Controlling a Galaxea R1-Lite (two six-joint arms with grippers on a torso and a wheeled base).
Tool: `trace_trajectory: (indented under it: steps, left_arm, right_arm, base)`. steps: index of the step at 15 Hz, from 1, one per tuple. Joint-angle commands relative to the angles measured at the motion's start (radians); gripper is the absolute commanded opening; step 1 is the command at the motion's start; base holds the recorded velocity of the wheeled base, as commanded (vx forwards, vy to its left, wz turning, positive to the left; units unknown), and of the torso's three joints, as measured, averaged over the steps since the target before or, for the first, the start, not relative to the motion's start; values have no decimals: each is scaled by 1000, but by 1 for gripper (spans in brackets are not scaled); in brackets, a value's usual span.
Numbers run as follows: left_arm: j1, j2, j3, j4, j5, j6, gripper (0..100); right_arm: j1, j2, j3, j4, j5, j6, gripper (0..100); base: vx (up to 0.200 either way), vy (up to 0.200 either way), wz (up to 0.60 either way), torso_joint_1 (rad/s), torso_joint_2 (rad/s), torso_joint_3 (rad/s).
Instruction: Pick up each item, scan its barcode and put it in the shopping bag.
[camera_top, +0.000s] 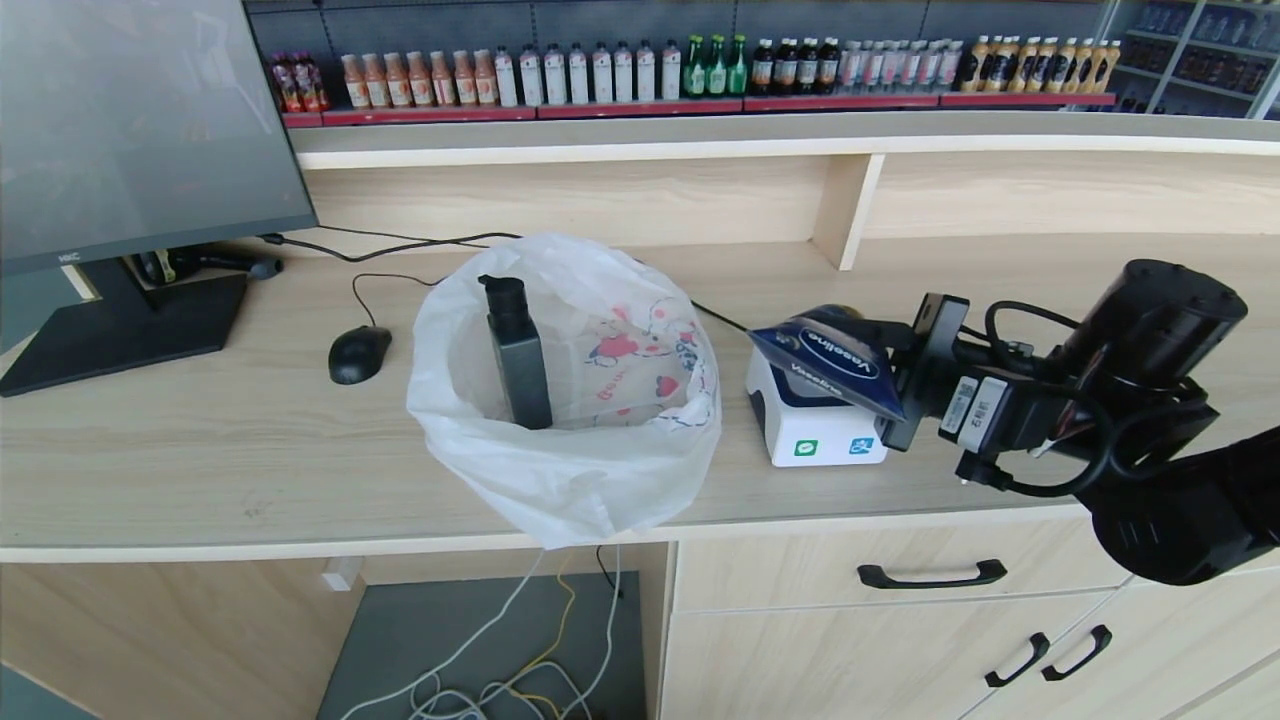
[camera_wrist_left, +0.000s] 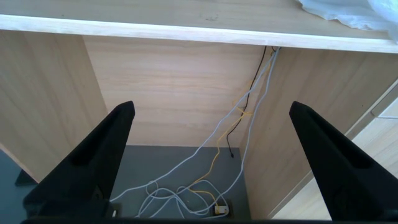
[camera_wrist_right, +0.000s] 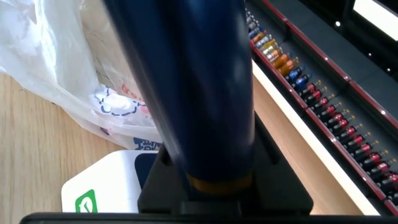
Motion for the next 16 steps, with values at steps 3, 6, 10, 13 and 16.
trace_trajectory:
  steps: [3, 6, 10, 13, 16]
  left_arm:
    - [0, 0, 2, 0, 0, -1, 100]
    - [0, 0, 0, 0, 0, -1, 100]
    - [0, 0, 0, 0, 0, -1, 100]
    - [0, 0, 0, 0, 0, -1, 100]
    - [0, 0, 0, 0, 0, -1, 100]
  right_arm:
    - [1, -4, 3, -1, 0, 0, 0]
    - [5, -1, 7, -8, -4, 0, 0]
    - [7, -1, 6, -24, -6, 4, 0]
    - [13, -13, 17, -27, -8, 15, 0]
    - [22, -53, 36, -28, -29, 59, 0]
  base:
    - [0, 0, 0, 0, 0, 0]
    - [0, 0, 0, 0, 0, 0]
    - [0, 0, 0, 0, 0, 0]
    - [0, 0, 0, 0, 0, 0]
    - [0, 0, 0, 0, 0, 0]
